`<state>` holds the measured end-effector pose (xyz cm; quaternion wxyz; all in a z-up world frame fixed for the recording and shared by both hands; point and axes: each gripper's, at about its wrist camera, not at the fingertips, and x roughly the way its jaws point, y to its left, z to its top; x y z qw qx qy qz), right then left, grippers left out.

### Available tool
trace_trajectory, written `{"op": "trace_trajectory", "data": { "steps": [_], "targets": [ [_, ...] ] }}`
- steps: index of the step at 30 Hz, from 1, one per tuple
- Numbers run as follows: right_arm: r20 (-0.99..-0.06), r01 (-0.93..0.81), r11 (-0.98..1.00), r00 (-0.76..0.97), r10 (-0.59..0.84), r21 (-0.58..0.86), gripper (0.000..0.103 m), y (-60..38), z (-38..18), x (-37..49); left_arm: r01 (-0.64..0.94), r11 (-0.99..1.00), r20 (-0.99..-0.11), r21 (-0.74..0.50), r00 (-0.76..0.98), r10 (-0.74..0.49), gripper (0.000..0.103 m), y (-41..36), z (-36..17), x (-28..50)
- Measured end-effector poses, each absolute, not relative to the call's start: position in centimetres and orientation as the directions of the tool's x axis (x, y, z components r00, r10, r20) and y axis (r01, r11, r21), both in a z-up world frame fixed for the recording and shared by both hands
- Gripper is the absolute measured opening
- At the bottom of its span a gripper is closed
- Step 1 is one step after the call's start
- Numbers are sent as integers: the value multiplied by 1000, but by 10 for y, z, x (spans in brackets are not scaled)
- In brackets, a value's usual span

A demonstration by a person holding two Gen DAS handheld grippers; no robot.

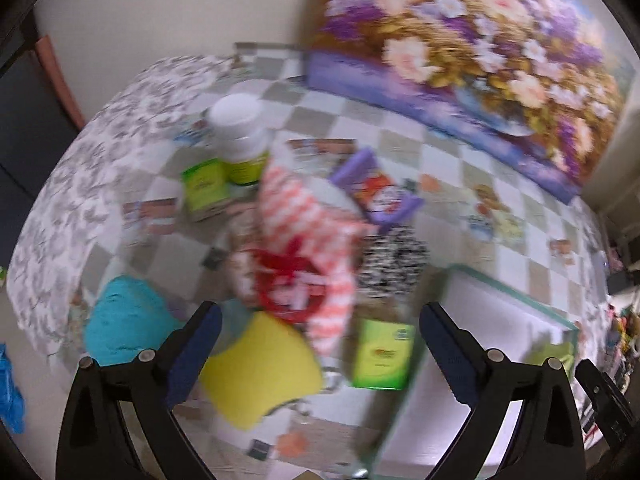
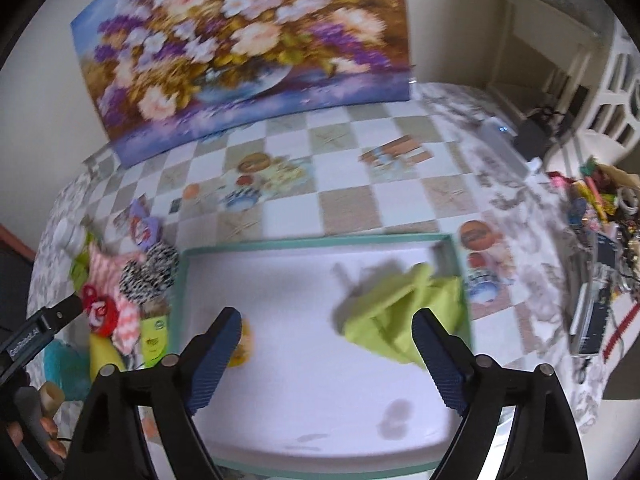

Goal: Organize soft objects
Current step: 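Move the left gripper to the yellow sponge and grasp it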

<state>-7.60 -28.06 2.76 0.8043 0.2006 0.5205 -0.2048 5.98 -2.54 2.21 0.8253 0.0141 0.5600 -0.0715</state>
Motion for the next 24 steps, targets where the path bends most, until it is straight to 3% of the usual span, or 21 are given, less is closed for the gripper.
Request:
{"op": "trace_trajectory", "data": {
  "steps": [7, 15, 24],
  "targets": [
    [-932, 474, 875, 352, -81, 103, 89, -238, 15, -54, 76, 996, -938, -52, 338, -75, 99, 5, 16, 69],
    [-921, 406, 890, 388, 40, 210, 89, -198, 10, -29, 29, 999, -923, -46, 381, -53, 99, 41, 32, 77],
    [-928, 354, 902, 355, 114, 246, 89, -163, -8, -6, 66, 997, -921, -45, 384, -67, 99, 58, 35, 82]
  ]
}}
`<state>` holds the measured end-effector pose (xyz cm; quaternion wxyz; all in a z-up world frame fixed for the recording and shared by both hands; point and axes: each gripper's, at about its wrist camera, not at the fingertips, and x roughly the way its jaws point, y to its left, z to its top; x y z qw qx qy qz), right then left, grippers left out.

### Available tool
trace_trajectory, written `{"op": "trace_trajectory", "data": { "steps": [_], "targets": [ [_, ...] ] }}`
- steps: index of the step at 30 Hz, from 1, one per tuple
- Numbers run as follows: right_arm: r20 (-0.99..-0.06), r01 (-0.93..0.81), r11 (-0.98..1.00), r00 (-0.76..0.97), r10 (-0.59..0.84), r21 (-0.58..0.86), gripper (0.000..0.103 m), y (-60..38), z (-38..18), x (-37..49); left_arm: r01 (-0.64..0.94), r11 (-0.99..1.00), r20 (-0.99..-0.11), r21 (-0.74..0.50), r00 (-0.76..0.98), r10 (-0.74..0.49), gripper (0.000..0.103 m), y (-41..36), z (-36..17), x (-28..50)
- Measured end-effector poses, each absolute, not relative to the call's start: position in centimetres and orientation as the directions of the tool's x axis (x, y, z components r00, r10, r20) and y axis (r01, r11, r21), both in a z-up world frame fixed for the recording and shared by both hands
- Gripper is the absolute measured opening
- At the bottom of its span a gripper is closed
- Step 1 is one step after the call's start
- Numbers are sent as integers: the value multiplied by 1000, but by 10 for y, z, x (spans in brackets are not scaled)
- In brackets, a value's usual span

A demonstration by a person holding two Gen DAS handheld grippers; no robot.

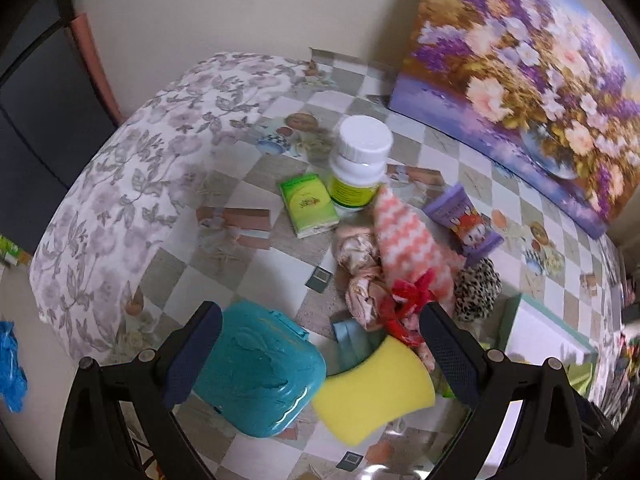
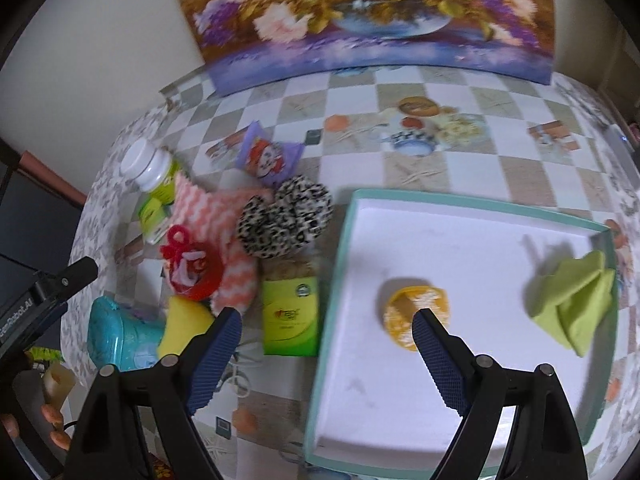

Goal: Organize soft objects
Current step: 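Move the left gripper to the yellow sponge and grasp it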

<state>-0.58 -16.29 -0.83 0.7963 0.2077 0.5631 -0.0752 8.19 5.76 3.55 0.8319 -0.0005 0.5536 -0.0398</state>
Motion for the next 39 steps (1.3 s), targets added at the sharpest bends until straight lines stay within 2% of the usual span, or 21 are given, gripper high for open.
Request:
{"op": "trace_trajectory", "data": {
  "steps": [5, 15, 18, 27, 39],
  "targets": [
    [-944, 369, 903, 314, 104, 222, 89, -164, -17, -6, 173, 983, -939, -62, 325, -117, 99, 35, 25, 77],
    [-962, 407, 902, 270, 32, 144, 89, -187, -13, -18, 290, 956, -963, -35, 247, -110, 99, 3, 0, 66],
    [-964, 417, 902, 264, -4, 110, 89, -195, -8, -22, 307, 951, -965, -19, 242, -98, 99, 1, -3, 64],
    [-958, 428, 894, 286, 4, 131, 89, -204, -1, -27, 416, 909, -975, 31, 213, -64, 99, -20, -18, 54],
    [-959, 435, 890, 283, 8, 136, 89, -207, -3, -28, 476, 873, -989, 102, 139, 40, 99, -28, -57, 47]
  ]
}}
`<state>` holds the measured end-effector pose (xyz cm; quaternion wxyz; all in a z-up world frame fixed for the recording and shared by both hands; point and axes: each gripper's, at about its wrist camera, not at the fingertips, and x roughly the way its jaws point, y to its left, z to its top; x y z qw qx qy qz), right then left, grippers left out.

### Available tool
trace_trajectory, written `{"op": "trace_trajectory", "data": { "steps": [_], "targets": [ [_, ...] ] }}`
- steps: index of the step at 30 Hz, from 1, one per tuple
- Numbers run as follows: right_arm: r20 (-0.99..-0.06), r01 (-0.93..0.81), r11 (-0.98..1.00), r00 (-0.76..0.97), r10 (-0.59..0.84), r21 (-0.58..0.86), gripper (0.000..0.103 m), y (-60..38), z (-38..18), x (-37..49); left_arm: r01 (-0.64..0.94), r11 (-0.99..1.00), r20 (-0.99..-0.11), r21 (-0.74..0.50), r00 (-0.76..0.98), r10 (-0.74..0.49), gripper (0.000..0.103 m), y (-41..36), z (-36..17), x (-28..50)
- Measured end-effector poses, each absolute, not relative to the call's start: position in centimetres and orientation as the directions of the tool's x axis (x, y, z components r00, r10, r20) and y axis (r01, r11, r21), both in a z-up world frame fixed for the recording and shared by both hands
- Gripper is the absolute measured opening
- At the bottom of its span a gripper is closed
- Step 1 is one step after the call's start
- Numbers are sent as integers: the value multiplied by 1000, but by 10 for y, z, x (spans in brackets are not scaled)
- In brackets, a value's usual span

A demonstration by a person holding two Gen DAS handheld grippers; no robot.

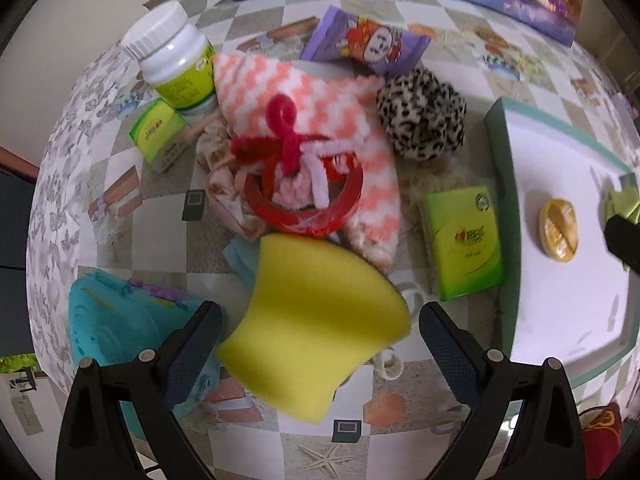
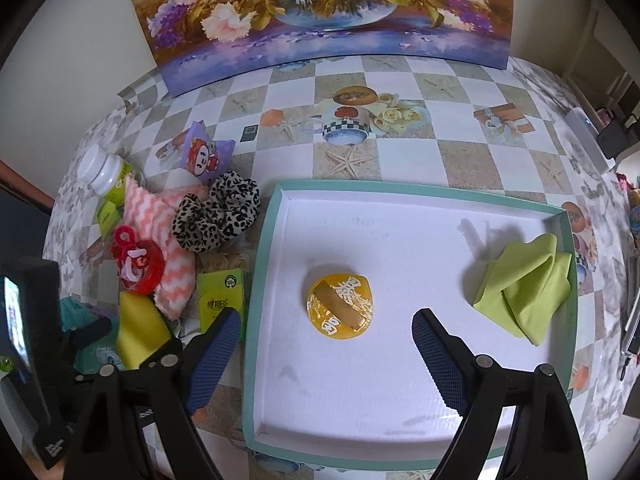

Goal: Organize soft objects
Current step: 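Move the left gripper to the yellow sponge and grasp it, then lift the yellow sponge with the left gripper while the right gripper reaches the green tissue pack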

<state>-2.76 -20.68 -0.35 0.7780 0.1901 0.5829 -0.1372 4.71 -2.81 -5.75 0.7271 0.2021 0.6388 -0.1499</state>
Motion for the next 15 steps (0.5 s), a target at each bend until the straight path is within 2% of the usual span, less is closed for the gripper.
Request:
{"op": "trace_trajectory", "data": {
  "steps": [4, 8, 15],
  "targets": [
    [-960, 437, 889, 279, 9, 136, 89, -207, -5, -27, 489, 862, -986, 136, 153, 69, 98, -29, -63, 45],
    [-962, 436, 889, 274, 14, 137, 89, -207, -8, -26, 498, 855, -984, 144, 160, 72, 82, -33, -63, 41],
    [-963, 435, 891, 270, 11, 132, 89, -206, -9, -25, 498, 856, -984, 140, 166, 65, 78, -38, -61, 45]
  ]
}}
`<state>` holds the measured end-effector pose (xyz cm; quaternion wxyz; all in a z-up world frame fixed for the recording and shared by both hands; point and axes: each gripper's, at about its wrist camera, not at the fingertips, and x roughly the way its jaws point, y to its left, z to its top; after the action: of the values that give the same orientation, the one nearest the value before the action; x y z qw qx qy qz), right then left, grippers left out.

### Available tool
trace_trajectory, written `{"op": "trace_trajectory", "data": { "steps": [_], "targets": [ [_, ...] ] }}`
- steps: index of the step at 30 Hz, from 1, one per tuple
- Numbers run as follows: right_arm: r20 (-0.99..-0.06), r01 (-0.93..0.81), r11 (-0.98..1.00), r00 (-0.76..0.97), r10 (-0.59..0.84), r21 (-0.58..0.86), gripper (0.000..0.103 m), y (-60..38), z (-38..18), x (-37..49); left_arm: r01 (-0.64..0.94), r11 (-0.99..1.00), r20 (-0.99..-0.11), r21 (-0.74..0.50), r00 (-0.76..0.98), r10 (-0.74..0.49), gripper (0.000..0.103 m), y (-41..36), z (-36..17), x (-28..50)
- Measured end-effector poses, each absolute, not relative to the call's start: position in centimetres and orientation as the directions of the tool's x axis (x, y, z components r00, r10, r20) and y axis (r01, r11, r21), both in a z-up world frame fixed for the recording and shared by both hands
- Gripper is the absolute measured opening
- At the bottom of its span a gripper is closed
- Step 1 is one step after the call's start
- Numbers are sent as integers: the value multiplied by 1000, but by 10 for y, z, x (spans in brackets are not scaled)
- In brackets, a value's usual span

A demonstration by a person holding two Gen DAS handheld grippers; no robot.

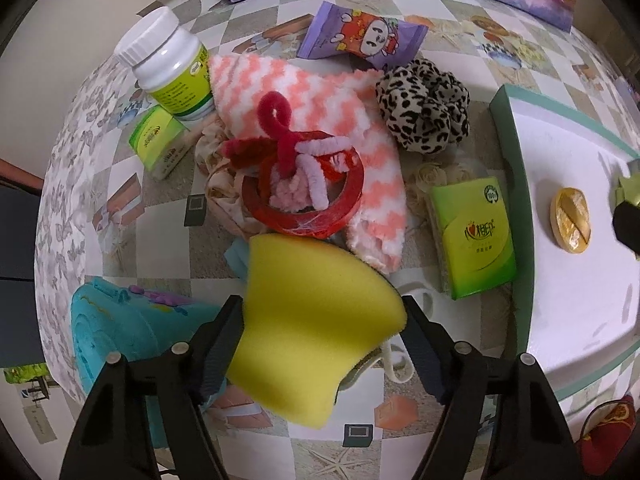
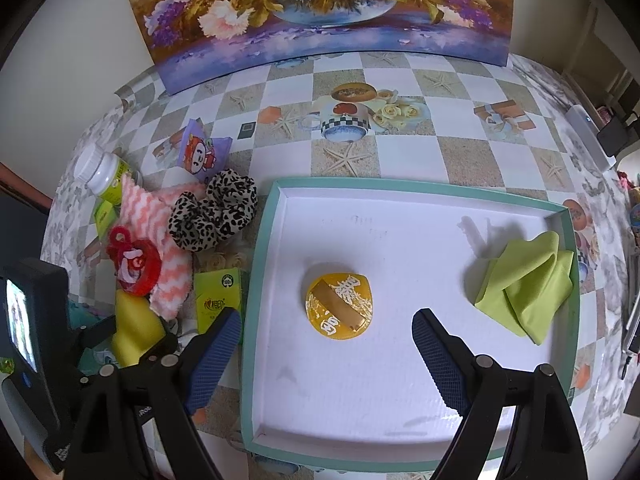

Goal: Organize soft objects
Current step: 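Lift the yellow sponge with the left gripper while the right gripper reaches the green tissue pack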

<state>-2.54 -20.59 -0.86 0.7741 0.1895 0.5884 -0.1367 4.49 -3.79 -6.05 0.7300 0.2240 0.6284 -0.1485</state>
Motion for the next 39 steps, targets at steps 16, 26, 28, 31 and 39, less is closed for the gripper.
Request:
{"op": "trace_trajectory", "data": {
  "steps": [16, 26, 28, 31, 39],
  "targets": [
    [-950, 351, 922, 308, 51, 163, 89, -177, -18, -6, 389, 921, -969, 8, 232, -90, 75, -6, -7, 65],
    [-947, 332, 928, 316, 60, 170, 89, -166, -19, -1, 316, 943, -951, -108, 245, -191, 73, 8, 9, 73],
    [-943, 324, 929, 326, 68, 179, 89, -163, -17, 0, 301, 943, -940, -139, 260, -222, 73, 13, 17, 73],
    [-937, 302, 932, 339, 89, 198, 89, -156, -17, 3, 279, 949, -929, -145, 292, -228, 72, 20, 27, 74],
    [-932, 245, 938, 326, 158, 245, 78, -137, -32, 13, 207, 965, -915, -163, 333, -226, 72, 40, 36, 80]
  ]
}}
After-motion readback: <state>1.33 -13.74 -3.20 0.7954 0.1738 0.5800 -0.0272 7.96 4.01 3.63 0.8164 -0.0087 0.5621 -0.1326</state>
